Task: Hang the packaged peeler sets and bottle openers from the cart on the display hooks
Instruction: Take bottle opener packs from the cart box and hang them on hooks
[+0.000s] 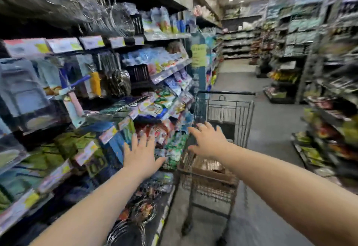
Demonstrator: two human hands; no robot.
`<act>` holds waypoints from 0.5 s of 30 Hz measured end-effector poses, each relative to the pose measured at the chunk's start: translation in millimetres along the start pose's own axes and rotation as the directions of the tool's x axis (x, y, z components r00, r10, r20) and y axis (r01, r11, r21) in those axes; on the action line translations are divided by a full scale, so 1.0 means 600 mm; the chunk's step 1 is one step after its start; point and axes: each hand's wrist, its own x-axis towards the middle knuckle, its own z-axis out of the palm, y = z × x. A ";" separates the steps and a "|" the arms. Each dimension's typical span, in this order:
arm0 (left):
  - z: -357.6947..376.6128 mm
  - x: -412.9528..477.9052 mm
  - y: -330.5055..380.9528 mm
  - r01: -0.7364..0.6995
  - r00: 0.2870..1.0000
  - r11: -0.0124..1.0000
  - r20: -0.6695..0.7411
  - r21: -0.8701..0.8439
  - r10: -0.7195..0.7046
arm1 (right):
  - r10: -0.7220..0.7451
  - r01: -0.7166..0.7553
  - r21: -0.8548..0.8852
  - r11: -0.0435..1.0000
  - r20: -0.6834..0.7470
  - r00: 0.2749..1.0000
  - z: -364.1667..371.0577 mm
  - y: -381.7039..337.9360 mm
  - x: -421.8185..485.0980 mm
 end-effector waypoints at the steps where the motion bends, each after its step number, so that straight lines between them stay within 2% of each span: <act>1: 0.006 0.020 0.030 -0.026 1.000 1.000 0.009 0.002 0.026 | 0.025 -0.025 0.006 1.000 -0.001 1.000 0.007 0.034 0.001; 8: 0.058 0.166 0.238 -0.165 0.984 0.986 0.058 -0.024 0.166 | 0.130 -0.130 -0.027 0.991 0.020 0.991 0.071 0.256 0.034; 15: 0.122 0.281 0.374 -0.169 0.974 0.984 0.141 -0.052 0.175 | 0.150 -0.148 -0.036 0.988 0.050 0.987 0.123 0.423 0.100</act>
